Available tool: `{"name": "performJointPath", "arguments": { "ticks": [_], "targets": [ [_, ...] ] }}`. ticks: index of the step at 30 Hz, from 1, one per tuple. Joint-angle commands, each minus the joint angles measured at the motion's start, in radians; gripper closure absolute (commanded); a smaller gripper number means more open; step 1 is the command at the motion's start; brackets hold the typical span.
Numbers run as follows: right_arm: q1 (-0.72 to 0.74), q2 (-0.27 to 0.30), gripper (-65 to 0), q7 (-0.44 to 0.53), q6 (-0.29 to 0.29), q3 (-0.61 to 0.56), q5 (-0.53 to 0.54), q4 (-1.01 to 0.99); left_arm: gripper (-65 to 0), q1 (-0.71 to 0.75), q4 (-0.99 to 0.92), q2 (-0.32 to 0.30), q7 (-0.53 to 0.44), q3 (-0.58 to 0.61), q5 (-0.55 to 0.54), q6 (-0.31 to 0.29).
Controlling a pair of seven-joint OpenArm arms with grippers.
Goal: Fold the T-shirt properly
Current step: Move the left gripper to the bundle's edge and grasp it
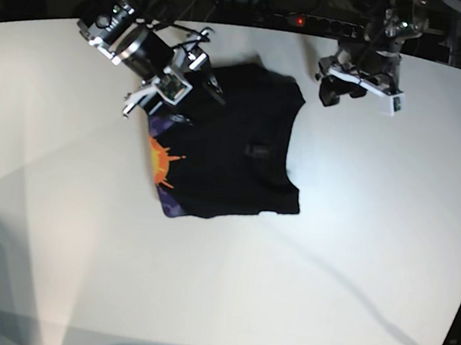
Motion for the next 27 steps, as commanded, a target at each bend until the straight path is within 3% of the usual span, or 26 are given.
{"name": "performJointPath", "arguments": {
  "ticks": [1, 15, 21, 27],
  "targets": [
    [0.005, -0.001, -34.4, 0.029, 0.009, 0.008, 0.022, 0.015, -37.4, 0.001, 0.014, -0.003, -0.018, 0.018, -0.004, -0.006],
    [-0.017, 0.002, -34.4, 0.028, 0.009, 0.034, 0.022, 0.006, -36.8, -0.076, -0.005, -0.007, -0.018, 0.182, -0.004, -0.006],
    [-0.029, -0.003, -34.4, 0.028, 0.009, 0.132, 0.022, 0.0, -24.0, -0.082, -0.06, -0.009, -0.021, 0.227, -0.004, -0.006],
    [-0.027, -0.003, -34.4, 0.028, 0.009, 0.214, 0.022, -0.049, -23.8, -0.074, -0.054, -0.01, -0.02, 0.231, -0.004, -0.006]
  ]
}}
